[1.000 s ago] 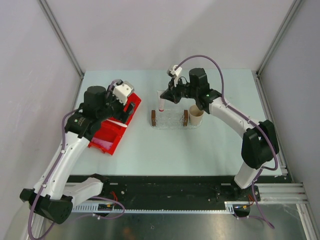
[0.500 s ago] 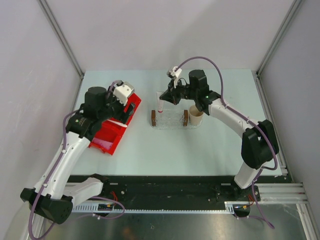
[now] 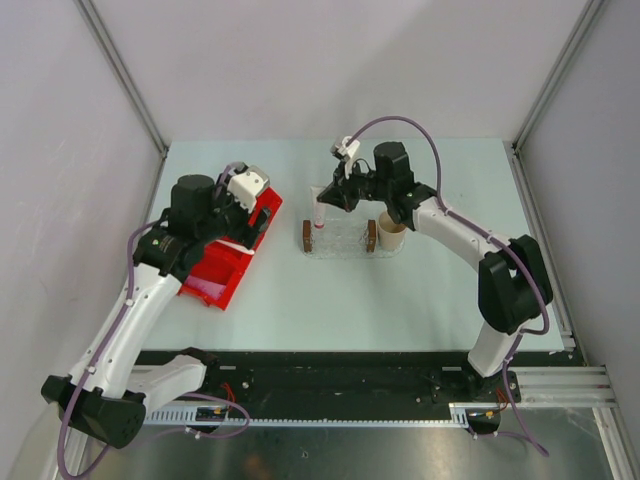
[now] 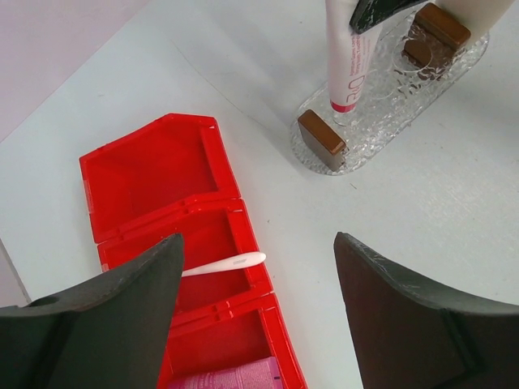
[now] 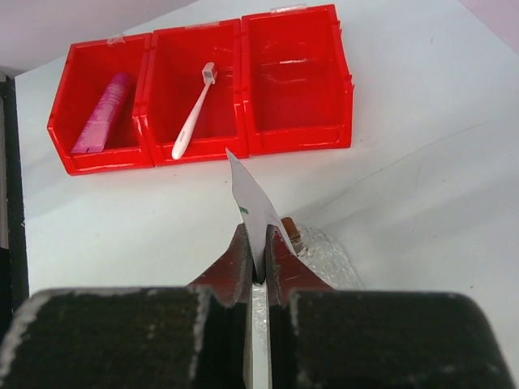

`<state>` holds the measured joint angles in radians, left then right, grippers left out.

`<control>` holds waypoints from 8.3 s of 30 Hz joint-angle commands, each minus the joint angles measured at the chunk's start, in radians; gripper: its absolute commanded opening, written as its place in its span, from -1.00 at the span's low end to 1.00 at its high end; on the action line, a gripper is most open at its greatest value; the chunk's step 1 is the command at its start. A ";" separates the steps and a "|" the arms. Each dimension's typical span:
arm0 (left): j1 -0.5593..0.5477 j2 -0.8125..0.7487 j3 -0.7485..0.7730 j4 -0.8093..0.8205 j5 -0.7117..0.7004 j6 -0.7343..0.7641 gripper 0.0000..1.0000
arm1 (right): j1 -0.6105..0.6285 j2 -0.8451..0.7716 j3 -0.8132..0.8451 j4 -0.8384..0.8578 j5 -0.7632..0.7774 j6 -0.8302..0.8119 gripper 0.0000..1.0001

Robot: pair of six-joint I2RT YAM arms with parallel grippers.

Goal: Prepare toiletry sets of a toothbrush and toothpaste on the tray

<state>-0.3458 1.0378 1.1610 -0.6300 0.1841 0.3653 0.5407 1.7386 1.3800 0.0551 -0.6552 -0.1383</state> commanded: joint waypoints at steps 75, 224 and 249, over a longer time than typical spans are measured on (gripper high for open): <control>0.008 -0.028 -0.034 0.030 0.028 -0.016 0.60 | 0.008 0.044 -0.016 0.048 -0.021 -0.063 -1.00; 0.209 0.031 -0.218 -0.204 -0.150 0.280 0.66 | -0.088 -0.237 -0.107 -0.181 0.154 -0.118 -0.01; 0.341 0.248 -0.222 -0.298 -0.071 0.824 0.49 | -0.114 -0.215 -0.105 -0.235 0.077 -0.129 -0.05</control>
<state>-0.0143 1.2778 0.9436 -0.8936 0.0799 1.1370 0.4377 1.5295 1.2736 -0.1707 -0.5522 -0.2630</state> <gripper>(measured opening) 0.766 0.478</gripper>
